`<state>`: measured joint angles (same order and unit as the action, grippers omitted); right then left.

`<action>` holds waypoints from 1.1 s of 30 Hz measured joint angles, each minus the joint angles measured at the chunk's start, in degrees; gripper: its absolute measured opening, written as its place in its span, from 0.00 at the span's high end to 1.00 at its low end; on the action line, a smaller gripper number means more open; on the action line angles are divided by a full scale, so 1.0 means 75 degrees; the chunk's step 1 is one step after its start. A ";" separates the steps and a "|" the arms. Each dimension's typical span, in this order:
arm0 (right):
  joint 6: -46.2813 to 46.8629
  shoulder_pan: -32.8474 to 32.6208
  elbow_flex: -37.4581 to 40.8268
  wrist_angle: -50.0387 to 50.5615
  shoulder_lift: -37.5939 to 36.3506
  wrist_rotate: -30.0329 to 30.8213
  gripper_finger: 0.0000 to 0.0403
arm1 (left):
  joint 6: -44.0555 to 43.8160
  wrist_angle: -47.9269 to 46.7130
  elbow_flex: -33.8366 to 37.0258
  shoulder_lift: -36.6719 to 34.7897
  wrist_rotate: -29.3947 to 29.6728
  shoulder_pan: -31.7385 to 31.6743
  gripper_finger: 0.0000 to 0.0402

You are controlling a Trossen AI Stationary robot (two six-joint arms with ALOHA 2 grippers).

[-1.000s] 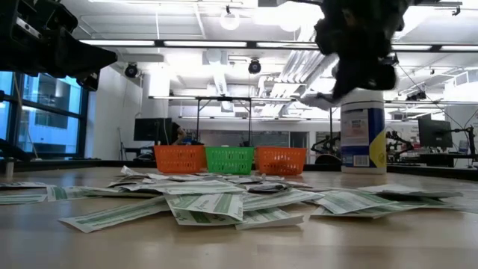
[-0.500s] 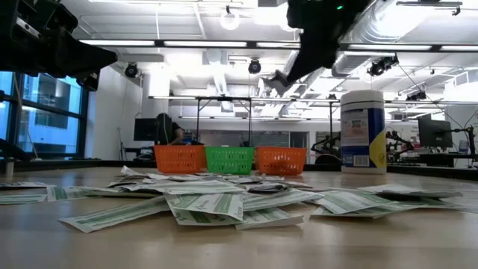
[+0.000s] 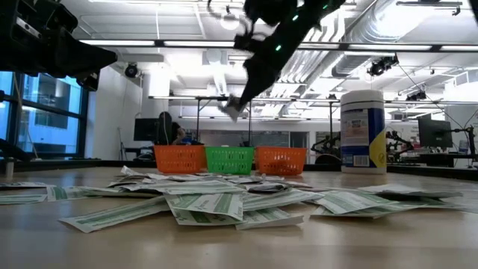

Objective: Pick & Place First Aid Supplies
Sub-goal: Put the towelette pack into the green bin

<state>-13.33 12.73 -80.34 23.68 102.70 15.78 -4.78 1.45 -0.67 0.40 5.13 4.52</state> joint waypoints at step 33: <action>0.2027 0.1005 -0.1180 0.0892 0.1783 -0.1045 0.96 | 0.0000 0.0000 0.0000 -0.0003 0.0000 0.0002 1.00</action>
<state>1.87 20.27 -89.19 30.37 116.07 7.94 -4.78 1.45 -0.67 0.38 5.13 4.54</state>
